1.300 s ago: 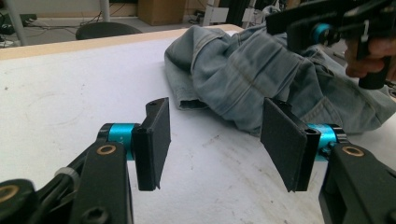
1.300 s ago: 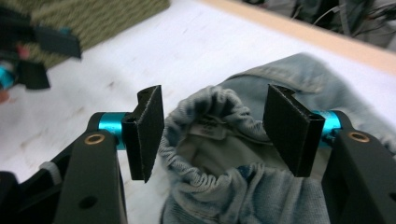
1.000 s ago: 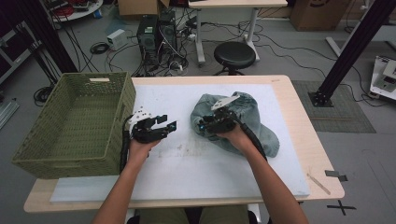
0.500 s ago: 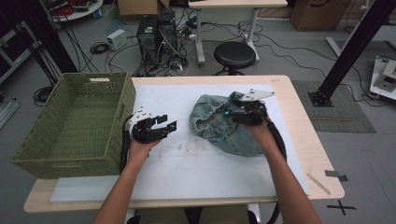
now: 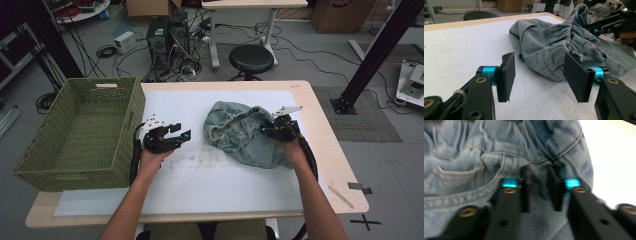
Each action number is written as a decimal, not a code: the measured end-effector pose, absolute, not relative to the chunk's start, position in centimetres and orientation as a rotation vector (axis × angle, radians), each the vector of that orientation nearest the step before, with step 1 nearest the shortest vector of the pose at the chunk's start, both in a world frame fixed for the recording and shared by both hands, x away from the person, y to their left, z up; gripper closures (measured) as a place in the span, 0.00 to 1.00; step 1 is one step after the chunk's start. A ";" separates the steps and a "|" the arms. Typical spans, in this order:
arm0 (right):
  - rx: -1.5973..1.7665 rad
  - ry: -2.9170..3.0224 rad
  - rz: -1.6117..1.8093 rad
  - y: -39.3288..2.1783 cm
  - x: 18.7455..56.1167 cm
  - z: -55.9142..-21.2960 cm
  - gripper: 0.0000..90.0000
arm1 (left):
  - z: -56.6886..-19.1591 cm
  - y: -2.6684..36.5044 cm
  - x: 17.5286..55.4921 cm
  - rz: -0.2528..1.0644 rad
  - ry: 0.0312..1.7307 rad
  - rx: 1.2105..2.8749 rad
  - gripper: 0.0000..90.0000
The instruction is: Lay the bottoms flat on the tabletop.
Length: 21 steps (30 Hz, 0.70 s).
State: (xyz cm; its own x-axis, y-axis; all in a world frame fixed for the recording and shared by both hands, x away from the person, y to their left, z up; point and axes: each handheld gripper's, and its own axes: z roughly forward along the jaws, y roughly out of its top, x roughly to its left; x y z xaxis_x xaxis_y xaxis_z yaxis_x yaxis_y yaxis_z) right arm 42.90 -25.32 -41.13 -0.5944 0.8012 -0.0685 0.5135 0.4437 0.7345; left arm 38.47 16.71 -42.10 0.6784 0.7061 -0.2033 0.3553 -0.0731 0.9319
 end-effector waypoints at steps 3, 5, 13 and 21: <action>1.060 2.328 0.927 -25.1 42.8 -41.2 1.00 | -42.1 16.7 38.5 0.361 0.867 1.679 0.48; 1.031 2.363 0.938 -24.7 42.6 -41.3 1.00 | -42.0 16.7 38.5 0.361 0.867 1.677 0.48; 1.059 2.299 1.188 -24.3 42.0 -40.2 0.48 | -42.0 16.7 38.5 0.360 0.869 1.677 0.48; 0.999 2.380 0.958 -22.0 43.0 -41.8 0.83 | -41.9 16.6 38.5 0.360 0.868 1.679 0.48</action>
